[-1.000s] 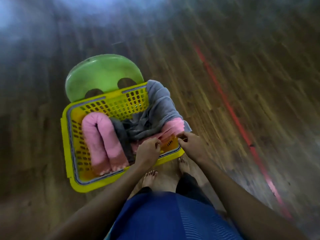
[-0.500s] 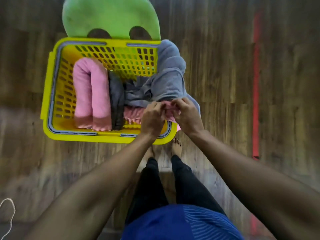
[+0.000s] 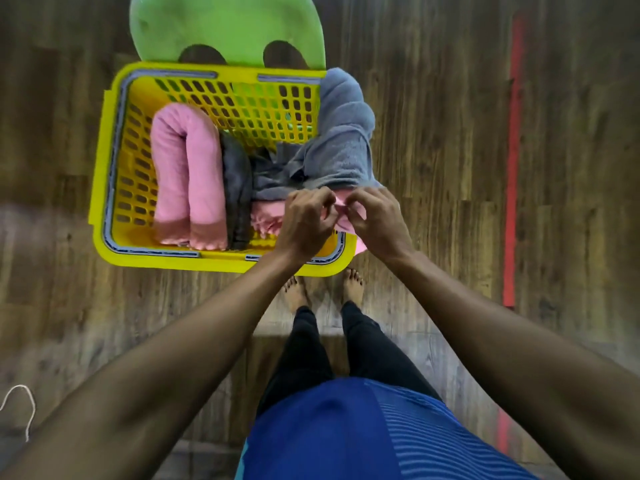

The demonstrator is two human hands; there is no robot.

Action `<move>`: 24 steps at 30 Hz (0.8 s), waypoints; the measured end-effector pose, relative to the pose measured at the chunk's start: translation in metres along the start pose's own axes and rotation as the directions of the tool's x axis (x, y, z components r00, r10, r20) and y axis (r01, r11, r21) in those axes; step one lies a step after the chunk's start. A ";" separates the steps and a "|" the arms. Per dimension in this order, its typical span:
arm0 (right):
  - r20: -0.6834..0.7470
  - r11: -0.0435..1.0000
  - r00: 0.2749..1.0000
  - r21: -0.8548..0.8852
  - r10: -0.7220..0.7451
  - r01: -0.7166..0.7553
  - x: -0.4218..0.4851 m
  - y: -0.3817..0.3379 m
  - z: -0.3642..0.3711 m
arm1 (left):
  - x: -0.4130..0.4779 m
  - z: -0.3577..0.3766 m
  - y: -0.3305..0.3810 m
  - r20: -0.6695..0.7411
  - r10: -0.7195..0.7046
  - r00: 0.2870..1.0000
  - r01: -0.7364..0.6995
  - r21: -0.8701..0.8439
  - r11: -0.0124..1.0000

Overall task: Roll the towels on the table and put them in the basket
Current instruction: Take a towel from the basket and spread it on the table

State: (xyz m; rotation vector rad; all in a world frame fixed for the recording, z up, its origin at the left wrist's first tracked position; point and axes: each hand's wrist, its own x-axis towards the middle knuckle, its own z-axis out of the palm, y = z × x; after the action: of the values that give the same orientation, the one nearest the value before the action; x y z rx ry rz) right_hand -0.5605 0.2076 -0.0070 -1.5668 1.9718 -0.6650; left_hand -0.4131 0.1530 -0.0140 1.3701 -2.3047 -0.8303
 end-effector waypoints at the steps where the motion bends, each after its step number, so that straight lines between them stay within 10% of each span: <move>1: -0.009 0.998 1.000 0.061 0.001 -0.001 -0.004 -0.002 -0.003 | -0.002 -0.006 0.004 0.026 0.015 1.000 -0.015 -0.025 1.000; 24: -0.146 0.928 0.986 0.371 0.083 -0.023 -0.034 -0.056 -0.119 | -0.009 -0.098 0.053 0.175 0.174 0.969 -0.122 -0.274 0.954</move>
State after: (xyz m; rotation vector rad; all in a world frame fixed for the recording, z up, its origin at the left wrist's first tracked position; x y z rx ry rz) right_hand -0.5942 0.2353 0.1221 -1.2600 1.8556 -1.0973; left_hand -0.3909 0.1497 0.0952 1.0280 -2.3039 -1.2187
